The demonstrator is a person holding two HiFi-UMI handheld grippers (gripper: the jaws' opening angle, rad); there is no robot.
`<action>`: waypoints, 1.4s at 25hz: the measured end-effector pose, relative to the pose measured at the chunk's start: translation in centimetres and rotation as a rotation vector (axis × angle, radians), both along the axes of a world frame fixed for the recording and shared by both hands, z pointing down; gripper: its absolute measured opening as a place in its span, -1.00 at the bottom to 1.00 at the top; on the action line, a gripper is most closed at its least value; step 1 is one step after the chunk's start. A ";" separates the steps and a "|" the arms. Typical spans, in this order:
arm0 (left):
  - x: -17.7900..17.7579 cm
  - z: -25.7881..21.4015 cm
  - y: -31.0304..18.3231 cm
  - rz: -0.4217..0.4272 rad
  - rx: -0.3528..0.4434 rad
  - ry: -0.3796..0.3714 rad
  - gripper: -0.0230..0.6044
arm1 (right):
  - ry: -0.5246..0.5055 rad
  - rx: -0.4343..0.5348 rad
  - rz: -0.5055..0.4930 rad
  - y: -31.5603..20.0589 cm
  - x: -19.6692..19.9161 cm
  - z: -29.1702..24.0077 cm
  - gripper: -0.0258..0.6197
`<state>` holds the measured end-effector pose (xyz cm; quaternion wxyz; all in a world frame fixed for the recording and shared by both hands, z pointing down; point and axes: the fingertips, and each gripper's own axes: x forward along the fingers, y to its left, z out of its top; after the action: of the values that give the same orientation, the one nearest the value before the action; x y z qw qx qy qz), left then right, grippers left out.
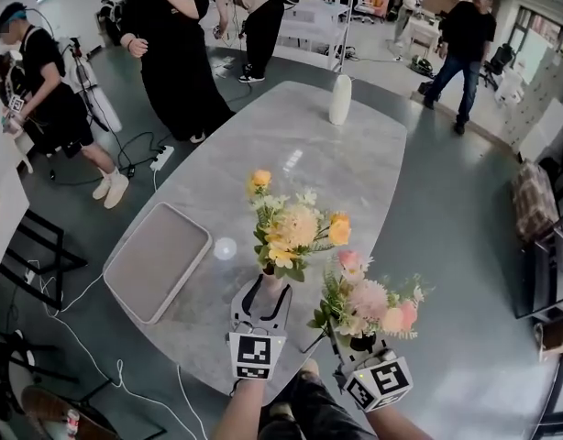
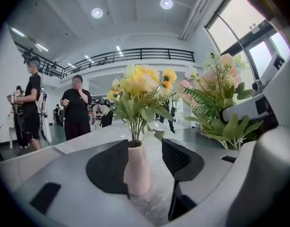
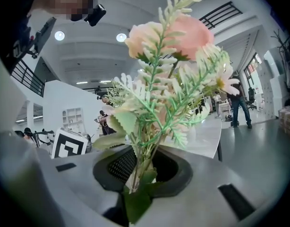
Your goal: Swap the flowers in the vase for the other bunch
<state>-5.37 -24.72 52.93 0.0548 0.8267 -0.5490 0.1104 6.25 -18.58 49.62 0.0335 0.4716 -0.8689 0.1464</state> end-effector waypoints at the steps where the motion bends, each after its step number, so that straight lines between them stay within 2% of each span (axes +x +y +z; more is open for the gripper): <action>1: 0.0 -0.1 -0.3 -0.002 0.003 -0.008 -0.24 | 0.001 0.001 -0.001 -0.1 -0.1 0.0 -0.62; 9: -0.5 -0.9 -2.5 -0.010 -0.031 -0.039 -0.18 | 0.021 0.002 -0.015 -1.1 -0.7 0.0 -0.61; 16: 0.6 -1.0 -4.2 0.044 -0.078 -0.116 -0.14 | 0.030 -0.003 -0.022 -1.7 -0.6 -0.2 -0.61; 21: 0.6 -0.8 -4.5 0.038 -0.071 -0.143 -0.16 | 0.033 -0.005 -0.024 -1.6 -0.8 0.2 -0.61; 25: -0.2 -0.9 -4.4 0.016 -0.047 -0.138 -0.52 | 0.031 -0.008 -0.021 -1.6 -1.1 0.6 -0.61; 28: -0.3 -1.3 -4.6 0.008 -0.038 -0.131 -0.60 | 0.028 -0.013 -0.018 -1.7 -1.0 0.4 -0.61; 35: -0.4 -2.9 -4.6 -0.014 0.003 -0.101 -0.65 | 0.025 0.001 -0.026 -1.8 -0.9 -0.3 -0.61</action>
<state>-5.82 -29.29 50.04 0.0265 0.8162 -0.5571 0.1510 5.31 -20.43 49.27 0.0460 0.4619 -0.8747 0.1396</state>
